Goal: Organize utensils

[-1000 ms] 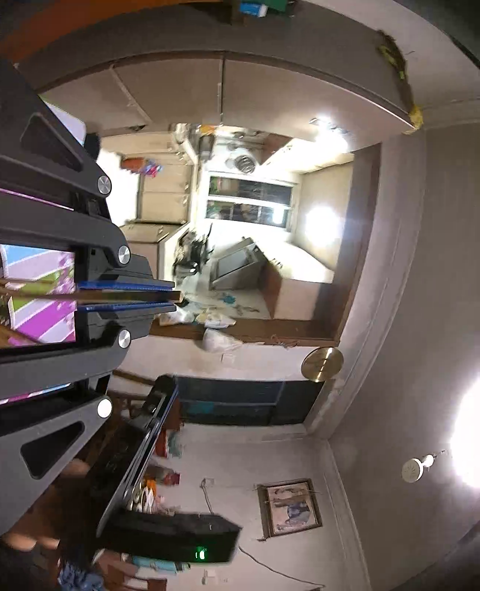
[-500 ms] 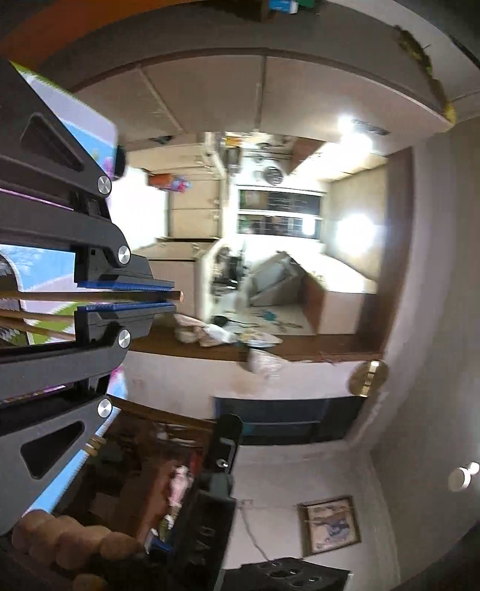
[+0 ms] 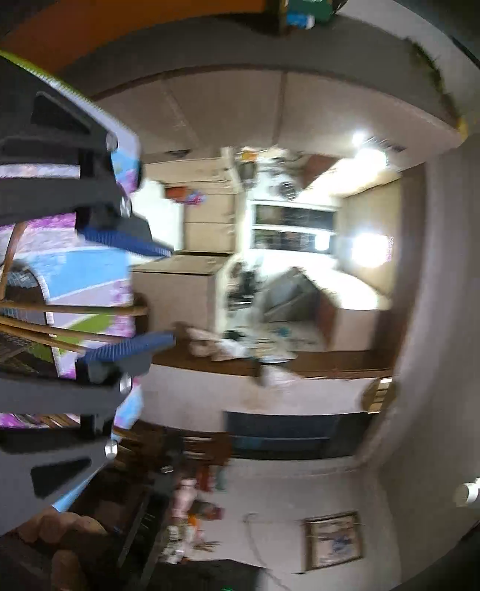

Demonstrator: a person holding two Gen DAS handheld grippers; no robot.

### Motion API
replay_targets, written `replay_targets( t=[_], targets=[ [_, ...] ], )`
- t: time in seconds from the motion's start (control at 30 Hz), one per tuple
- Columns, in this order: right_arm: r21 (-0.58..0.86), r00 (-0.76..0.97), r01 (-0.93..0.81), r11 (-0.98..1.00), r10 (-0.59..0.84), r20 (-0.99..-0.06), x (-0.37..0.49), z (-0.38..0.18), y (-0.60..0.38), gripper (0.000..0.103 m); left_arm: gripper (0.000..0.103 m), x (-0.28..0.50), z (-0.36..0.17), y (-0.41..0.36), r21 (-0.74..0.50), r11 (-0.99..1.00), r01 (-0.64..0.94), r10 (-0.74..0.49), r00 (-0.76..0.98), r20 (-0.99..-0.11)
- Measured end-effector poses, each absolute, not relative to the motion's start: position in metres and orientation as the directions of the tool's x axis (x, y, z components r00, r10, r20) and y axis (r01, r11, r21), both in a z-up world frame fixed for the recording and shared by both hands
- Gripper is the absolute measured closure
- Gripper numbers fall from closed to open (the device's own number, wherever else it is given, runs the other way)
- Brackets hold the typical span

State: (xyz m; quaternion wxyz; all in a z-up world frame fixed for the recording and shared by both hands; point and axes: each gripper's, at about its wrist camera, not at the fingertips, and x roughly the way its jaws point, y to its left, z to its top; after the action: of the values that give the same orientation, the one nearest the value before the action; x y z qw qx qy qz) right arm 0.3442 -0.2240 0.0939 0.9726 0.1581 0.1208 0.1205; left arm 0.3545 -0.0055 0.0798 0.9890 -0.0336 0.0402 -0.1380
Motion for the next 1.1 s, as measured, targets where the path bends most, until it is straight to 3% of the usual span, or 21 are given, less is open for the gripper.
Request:
replay_targets(
  t=[0.13,0.2,0.27,0.37,0.43,0.57,0.63,0.77,0.8,0.9,1.1],
  targets=[
    [0.313,0.968,-0.178,0.933,0.224,-0.117,0.311,0.129,-0.251,0.065,0.033,0.305,0.124,0.026,-0.108,0.968,0.225,-0.218,0.973,0.073],
    [0.272,0.977,-0.169,0.948,0.198,-0.084,0.289,0.140,-0.258,0.061,0.018,0.269,0.144,0.043,-0.116,0.975,0.191,-0.174,0.974,0.145],
    [0.223,0.986,-0.151,0.963,0.164,-0.040,0.253,0.148,-0.264,0.035,0.007,0.224,0.154,0.058,-0.096,0.983,0.157,-0.131,0.964,0.233],
    [0.163,0.992,-0.123,0.979,0.122,0.010,0.194,0.147,-0.266,0.007,0.005,0.160,0.157,0.068,-0.033,0.997,0.073,-0.058,0.941,0.334],
    [0.113,0.996,-0.086,0.990,0.083,0.028,0.160,0.138,-0.262,0.005,0.005,0.130,0.153,0.069,0.000,1.000,0.023,-0.022,0.939,0.342],
    [0.022,0.997,0.054,0.998,-0.055,0.047,0.096,0.107,-0.244,0.005,0.005,0.087,0.124,0.060,0.076,0.994,-0.076,0.053,0.962,0.267],
    [0.031,0.996,0.088,0.996,-0.088,-0.009,0.078,0.088,-0.236,0.005,0.005,0.075,0.104,0.058,0.059,0.996,-0.065,0.051,0.976,0.213],
    [0.080,0.986,0.104,0.991,-0.092,-0.138,0.061,0.047,-0.220,0.005,0.005,0.072,0.046,0.041,0.064,0.997,0.044,-0.042,0.999,-0.027],
    [0.075,0.984,0.102,0.992,-0.089,-0.152,0.060,0.038,-0.215,0.005,0.005,0.078,0.028,0.031,0.097,0.995,0.032,-0.020,0.992,-0.126],
    [0.012,0.968,0.096,0.995,-0.091,-0.232,0.062,0.013,-0.192,0.005,0.005,0.089,-0.011,0.009,0.147,0.989,-0.003,0.046,0.956,-0.290],
    [-0.009,0.943,0.056,0.998,-0.056,-0.328,0.063,-0.019,-0.168,0.005,0.005,0.084,-0.050,-0.006,0.166,0.986,0.003,0.061,0.923,-0.381]
  ],
)
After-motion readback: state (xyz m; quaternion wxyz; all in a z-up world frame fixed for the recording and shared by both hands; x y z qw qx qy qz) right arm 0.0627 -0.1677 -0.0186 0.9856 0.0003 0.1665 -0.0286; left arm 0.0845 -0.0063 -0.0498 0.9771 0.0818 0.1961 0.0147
